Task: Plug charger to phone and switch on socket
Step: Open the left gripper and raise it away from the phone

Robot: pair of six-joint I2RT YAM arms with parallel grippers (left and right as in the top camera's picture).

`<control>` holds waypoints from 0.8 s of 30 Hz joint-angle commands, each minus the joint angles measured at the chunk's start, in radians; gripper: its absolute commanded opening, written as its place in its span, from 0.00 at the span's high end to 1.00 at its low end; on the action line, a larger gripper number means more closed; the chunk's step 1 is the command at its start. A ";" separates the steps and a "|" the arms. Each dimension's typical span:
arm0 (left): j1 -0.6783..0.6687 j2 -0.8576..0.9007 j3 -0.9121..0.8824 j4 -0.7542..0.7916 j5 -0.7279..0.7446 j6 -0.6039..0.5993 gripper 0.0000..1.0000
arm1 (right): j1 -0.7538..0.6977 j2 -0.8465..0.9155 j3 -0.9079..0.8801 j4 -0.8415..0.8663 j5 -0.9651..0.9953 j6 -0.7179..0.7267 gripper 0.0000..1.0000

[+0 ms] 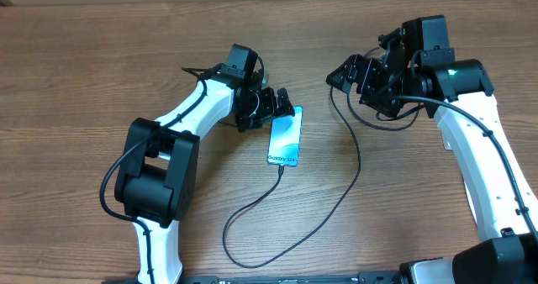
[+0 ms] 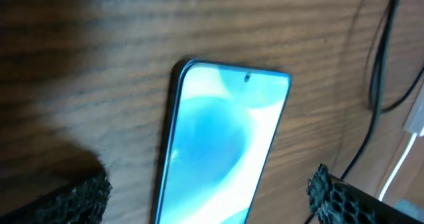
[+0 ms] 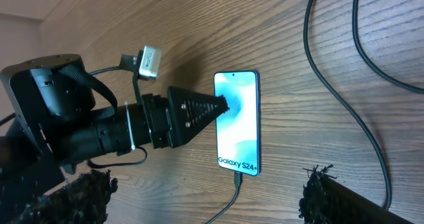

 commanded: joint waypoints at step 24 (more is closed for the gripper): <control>0.024 -0.691 0.363 -0.654 -0.558 0.231 0.00 | 0.003 -0.016 0.008 -0.001 0.073 -0.007 0.00</control>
